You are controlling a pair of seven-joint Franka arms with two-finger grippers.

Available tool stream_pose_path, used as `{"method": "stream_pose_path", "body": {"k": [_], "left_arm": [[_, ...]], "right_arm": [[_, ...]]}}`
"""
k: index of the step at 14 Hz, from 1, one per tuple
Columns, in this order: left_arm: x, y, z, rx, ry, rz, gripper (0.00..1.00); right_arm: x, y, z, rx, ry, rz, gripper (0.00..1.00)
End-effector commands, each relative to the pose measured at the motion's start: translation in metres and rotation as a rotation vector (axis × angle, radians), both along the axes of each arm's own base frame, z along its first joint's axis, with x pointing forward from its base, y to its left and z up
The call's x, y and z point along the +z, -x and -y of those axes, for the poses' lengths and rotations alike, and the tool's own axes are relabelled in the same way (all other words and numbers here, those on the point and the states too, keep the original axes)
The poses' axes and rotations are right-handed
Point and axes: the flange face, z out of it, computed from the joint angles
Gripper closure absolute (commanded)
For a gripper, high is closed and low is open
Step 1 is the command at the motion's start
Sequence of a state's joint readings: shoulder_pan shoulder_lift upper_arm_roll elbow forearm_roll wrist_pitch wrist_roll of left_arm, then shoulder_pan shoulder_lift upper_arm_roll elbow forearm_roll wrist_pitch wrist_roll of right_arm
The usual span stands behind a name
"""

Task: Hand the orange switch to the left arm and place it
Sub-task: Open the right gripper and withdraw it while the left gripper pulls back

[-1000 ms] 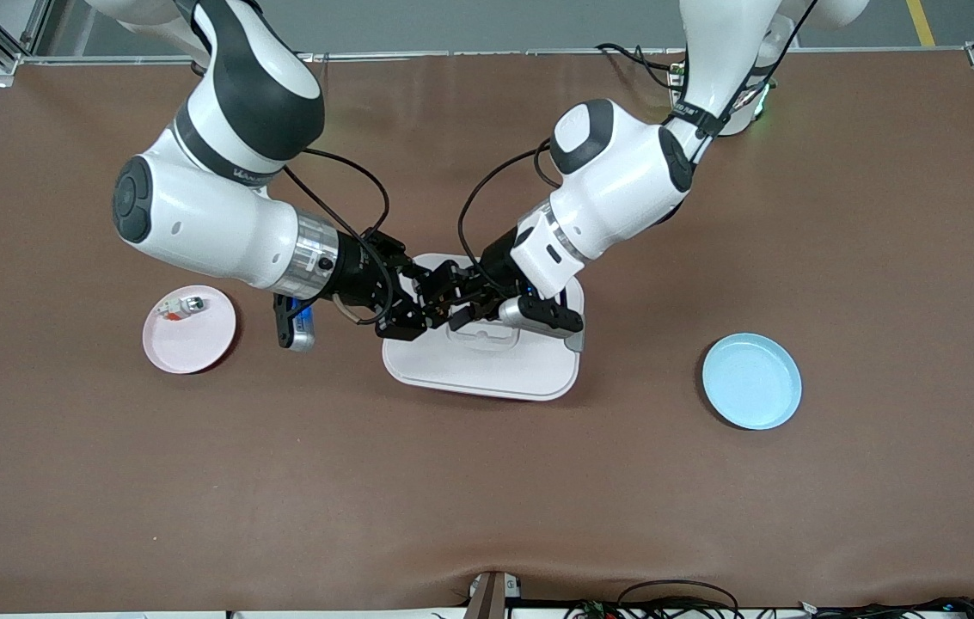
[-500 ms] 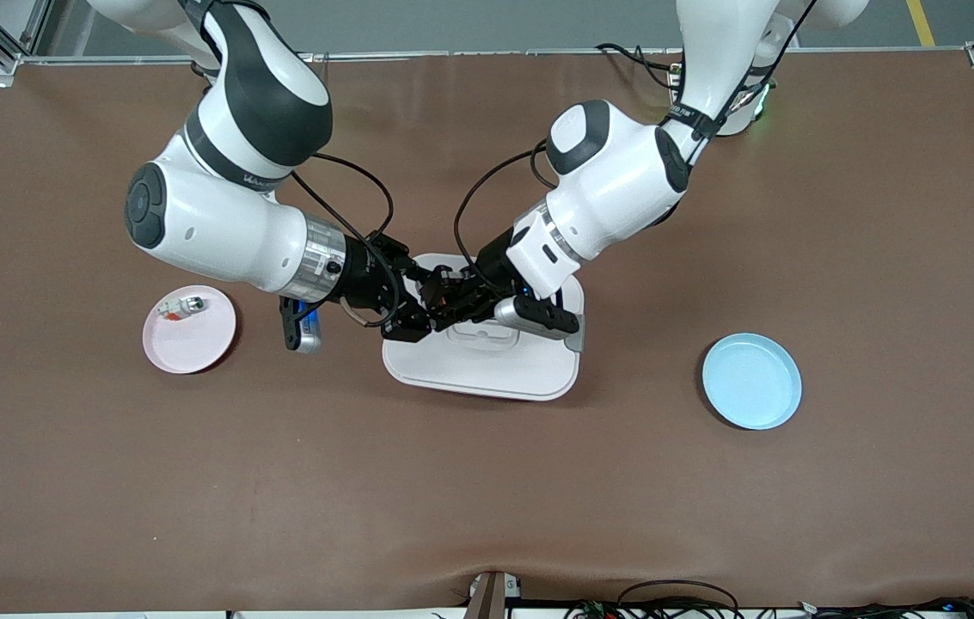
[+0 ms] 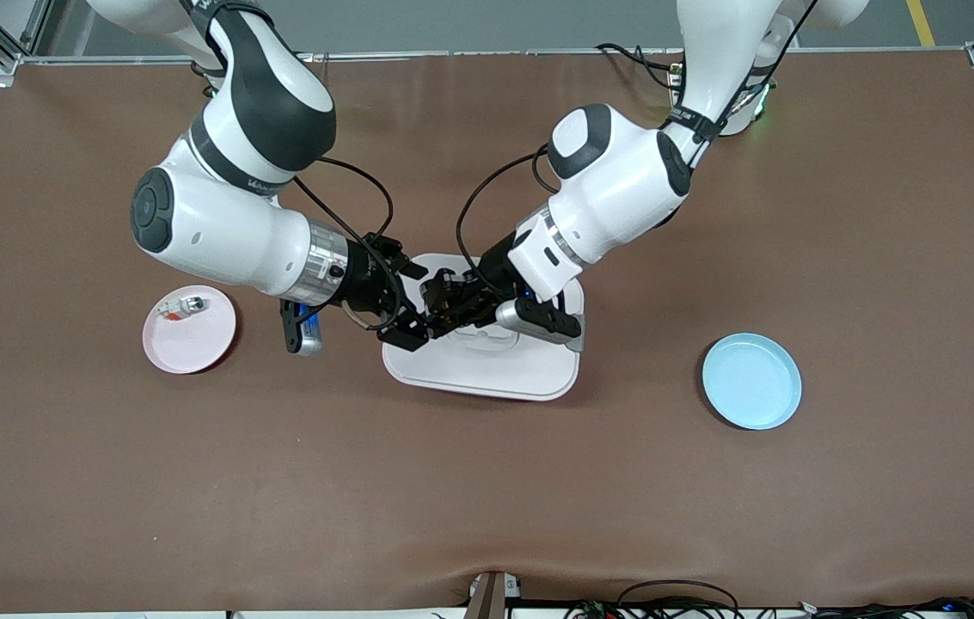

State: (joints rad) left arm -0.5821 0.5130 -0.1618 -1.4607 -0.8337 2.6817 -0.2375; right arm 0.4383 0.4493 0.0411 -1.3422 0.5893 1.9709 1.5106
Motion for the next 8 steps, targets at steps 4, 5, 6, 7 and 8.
{"method": "stream_pose_path", "body": {"k": [4, 5, 6, 7, 8], "left_arm": [[0.030, 0.019, -0.023, -0.043, -0.012, 0.033, 1.00], [0.033, 0.023, -0.033, -0.056, -0.024, 0.029, 1.00], [0.036, 0.026, -0.046, -0.082, -0.040, 0.017, 1.00], [0.039, 0.030, -0.056, -0.122, -0.052, -0.002, 1.00], [0.048, 0.028, -0.074, -0.153, -0.058, -0.021, 1.00]], "right_arm": [[0.000, -0.016, 0.037, 0.131, 0.026, 0.045, 0.00], [-0.001, -0.018, 0.047, 0.168, 0.033, 0.049, 0.00], [0.000, -0.021, 0.060, 0.183, 0.036, 0.046, 0.00], [0.006, -0.024, 0.070, 0.197, 0.032, 0.049, 0.00], [0.009, -0.027, 0.082, 0.222, 0.032, 0.044, 0.00]]}}
